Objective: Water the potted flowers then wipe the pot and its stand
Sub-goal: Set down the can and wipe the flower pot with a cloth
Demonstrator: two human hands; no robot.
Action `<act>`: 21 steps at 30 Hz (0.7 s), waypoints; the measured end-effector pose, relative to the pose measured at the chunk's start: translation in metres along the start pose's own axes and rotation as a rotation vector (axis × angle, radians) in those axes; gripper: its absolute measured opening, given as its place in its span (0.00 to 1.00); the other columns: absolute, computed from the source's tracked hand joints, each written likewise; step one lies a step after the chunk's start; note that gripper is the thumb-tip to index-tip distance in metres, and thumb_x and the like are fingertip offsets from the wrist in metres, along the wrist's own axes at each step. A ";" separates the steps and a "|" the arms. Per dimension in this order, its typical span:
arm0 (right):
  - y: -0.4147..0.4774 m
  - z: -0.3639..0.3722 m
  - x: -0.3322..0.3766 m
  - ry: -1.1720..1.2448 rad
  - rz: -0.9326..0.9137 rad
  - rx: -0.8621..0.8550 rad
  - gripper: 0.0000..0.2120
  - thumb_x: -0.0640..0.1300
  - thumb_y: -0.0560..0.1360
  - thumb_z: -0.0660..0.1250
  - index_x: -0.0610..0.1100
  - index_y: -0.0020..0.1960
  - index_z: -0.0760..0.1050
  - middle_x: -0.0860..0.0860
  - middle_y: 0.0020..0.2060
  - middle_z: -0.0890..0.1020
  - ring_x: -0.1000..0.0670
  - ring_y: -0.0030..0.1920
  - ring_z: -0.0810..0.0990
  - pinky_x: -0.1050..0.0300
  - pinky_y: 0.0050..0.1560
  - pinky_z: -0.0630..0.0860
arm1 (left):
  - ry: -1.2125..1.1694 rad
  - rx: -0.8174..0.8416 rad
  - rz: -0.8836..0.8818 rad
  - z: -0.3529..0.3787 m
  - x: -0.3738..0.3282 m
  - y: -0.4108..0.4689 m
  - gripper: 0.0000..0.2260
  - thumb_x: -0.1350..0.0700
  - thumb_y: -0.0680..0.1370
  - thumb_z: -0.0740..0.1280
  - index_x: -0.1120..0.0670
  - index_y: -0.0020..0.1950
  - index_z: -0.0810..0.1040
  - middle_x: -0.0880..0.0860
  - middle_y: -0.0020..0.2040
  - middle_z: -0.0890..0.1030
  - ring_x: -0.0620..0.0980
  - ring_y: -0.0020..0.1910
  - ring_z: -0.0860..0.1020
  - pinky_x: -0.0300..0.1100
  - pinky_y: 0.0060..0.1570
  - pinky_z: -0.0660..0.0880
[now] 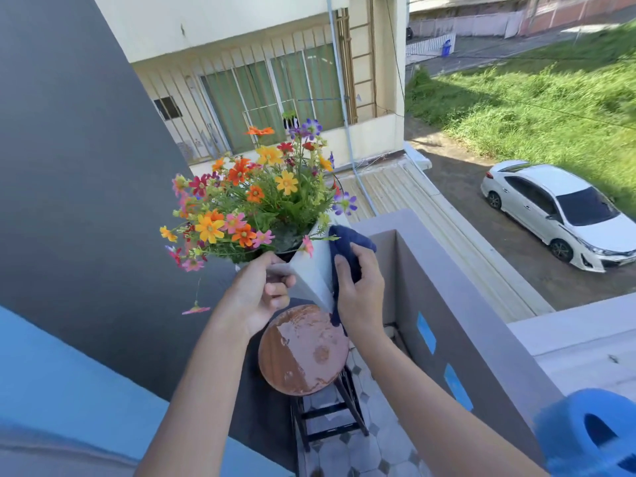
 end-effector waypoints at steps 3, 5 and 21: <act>0.026 -0.009 0.009 0.047 0.026 -0.048 0.06 0.37 0.81 0.66 0.44 0.57 0.79 0.52 0.49 0.81 0.66 0.49 0.76 0.67 0.50 0.70 | 0.050 0.011 -0.001 0.003 0.002 -0.006 0.15 0.63 0.79 0.58 0.58 0.31 0.70 0.56 0.26 0.73 0.43 0.16 0.60 0.33 0.17 0.56; 0.041 -0.014 0.011 0.083 0.073 -0.036 0.07 0.39 0.82 0.66 0.46 0.58 0.79 0.52 0.52 0.83 0.65 0.49 0.78 0.70 0.52 0.71 | 0.056 0.019 0.008 0.001 0.004 -0.009 0.16 0.63 0.79 0.58 0.58 0.31 0.71 0.56 0.27 0.73 0.43 0.16 0.59 0.34 0.18 0.56; 0.032 0.025 -0.089 0.143 0.322 0.223 0.10 0.42 0.82 0.65 0.47 0.59 0.83 0.40 0.50 0.86 0.48 0.46 0.82 0.44 0.46 0.78 | 0.137 -0.045 -0.012 -0.070 0.004 0.006 0.13 0.62 0.78 0.57 0.59 0.33 0.69 0.58 0.24 0.73 0.44 0.16 0.59 0.34 0.18 0.55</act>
Point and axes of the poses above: each hand's wrist, its own y-axis towards the middle knuckle, its own z-axis out of the palm, x = y × z, the point moved 5 cm from there along y, towards the middle knuckle
